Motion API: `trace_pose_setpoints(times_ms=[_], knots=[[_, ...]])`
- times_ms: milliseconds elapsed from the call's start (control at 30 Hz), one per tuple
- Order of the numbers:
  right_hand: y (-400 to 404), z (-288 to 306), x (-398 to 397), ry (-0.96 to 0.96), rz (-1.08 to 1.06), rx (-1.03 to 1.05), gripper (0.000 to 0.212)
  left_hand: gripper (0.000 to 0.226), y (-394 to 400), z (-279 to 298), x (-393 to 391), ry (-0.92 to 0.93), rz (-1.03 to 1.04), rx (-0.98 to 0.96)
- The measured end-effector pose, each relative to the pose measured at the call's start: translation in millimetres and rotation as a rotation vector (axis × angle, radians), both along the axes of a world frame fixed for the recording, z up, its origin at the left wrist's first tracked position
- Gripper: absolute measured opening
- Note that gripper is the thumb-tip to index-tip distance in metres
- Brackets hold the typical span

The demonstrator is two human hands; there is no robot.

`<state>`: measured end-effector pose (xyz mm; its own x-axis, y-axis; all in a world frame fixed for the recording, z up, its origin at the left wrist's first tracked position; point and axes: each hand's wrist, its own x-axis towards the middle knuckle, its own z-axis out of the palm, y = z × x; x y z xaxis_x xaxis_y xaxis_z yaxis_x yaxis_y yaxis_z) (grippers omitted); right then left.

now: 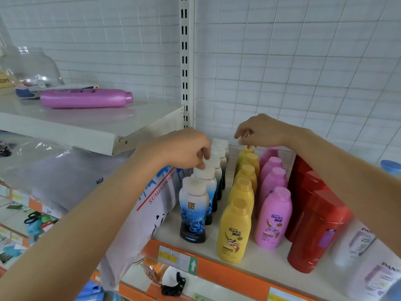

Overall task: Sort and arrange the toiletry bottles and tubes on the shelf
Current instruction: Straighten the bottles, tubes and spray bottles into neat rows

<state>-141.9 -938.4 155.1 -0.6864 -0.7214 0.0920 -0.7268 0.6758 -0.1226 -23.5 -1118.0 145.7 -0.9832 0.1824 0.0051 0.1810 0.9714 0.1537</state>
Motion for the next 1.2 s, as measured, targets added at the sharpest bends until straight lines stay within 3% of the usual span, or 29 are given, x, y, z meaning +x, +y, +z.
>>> trace_pose_setpoints(times_ms=[233, 633, 800, 900, 967, 1100, 1200], knots=[[26, -18, -30, 0.007, -0.122, 0.083, 0.017, 0.019, 29, -4, -60, 0.133, -0.059, 0.1], [18, -55, -49, -0.025, -0.187, 0.224, 0.025, 0.039, 51, -38, -170, 0.013, -0.166, 0.063], [19, -56, -50, 0.016, -0.158, 0.195, 0.014, 0.028, 60, -43, -198, -0.081, -0.262, -0.06], [20, -59, -51, 0.008, -0.145, 0.176, 0.024, 0.019, 62, -46, -211, -0.087, -0.287, -0.116], [19, -59, -52, 0.006, -0.13, 0.205, 0.017, 0.009, 63, -45, -216, -0.079, -0.3, -0.109], [16, -56, -55, -0.032, -0.099, 0.219, 0.018, 0.011, 61, -45, -225, -0.08, -0.341, -0.065], [15, -57, -56, -0.043, -0.109, 0.198, 0.028, 0.012, 61, -48, -226, -0.083, -0.358, -0.054]])
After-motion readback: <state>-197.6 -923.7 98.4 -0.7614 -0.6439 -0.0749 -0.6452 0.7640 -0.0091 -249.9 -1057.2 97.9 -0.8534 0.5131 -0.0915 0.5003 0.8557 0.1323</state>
